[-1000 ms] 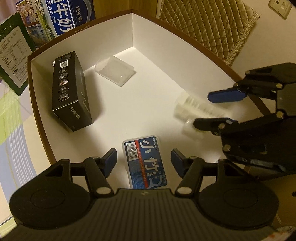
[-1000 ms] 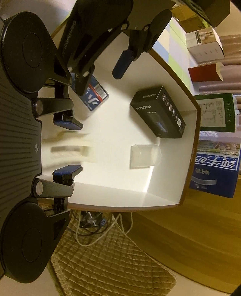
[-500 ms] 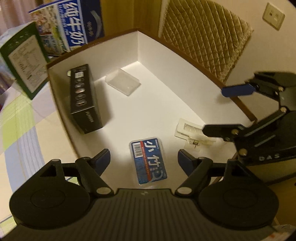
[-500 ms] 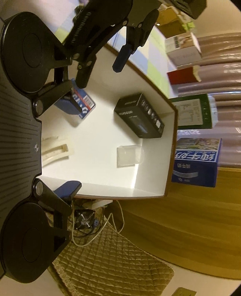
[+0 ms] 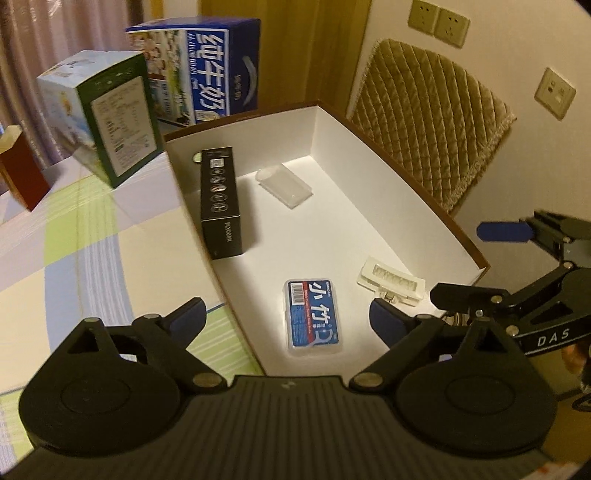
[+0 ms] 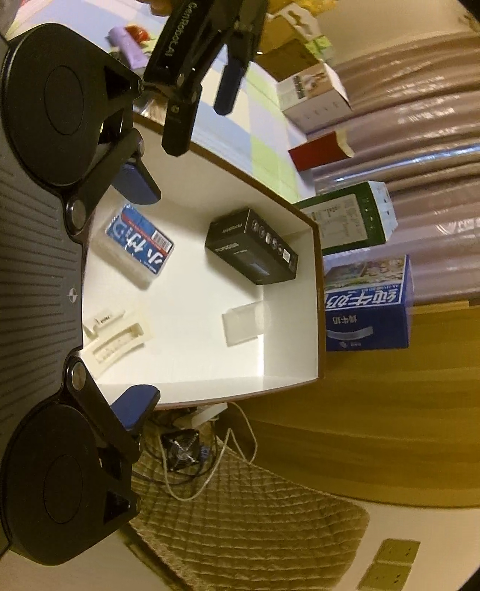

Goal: Organize objects
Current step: 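Open both tools to release the blue box and the white clip inside the brown box, then withdraw both open tools from the brown box back over the table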

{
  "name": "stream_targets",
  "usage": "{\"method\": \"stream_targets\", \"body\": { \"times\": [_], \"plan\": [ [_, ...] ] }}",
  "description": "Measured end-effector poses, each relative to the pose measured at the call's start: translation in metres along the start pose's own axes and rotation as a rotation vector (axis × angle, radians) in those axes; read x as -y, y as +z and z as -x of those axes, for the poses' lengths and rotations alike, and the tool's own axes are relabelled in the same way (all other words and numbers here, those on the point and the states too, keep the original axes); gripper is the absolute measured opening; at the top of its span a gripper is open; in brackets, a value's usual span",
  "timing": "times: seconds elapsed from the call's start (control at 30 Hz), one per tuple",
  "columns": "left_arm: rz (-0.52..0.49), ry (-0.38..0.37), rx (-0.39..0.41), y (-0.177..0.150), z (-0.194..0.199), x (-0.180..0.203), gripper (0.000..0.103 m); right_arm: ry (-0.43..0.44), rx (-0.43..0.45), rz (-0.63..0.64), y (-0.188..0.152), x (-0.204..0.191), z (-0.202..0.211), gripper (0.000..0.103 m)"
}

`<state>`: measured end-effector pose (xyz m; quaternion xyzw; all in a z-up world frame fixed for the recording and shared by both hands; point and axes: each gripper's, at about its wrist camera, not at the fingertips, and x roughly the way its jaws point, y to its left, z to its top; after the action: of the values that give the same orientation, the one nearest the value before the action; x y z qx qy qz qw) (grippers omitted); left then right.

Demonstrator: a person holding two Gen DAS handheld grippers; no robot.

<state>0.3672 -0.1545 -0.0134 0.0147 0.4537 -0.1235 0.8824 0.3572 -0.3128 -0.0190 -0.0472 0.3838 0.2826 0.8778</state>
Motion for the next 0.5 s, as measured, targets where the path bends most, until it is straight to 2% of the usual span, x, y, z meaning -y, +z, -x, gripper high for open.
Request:
{"method": "stream_targets", "body": {
  "times": [0.5],
  "plan": [
    [0.070, 0.006, 0.009, -0.040, 0.042, -0.016, 0.093, 0.019, 0.001, -0.031, -0.021, -0.043, 0.017, 0.101]
  ]
}}
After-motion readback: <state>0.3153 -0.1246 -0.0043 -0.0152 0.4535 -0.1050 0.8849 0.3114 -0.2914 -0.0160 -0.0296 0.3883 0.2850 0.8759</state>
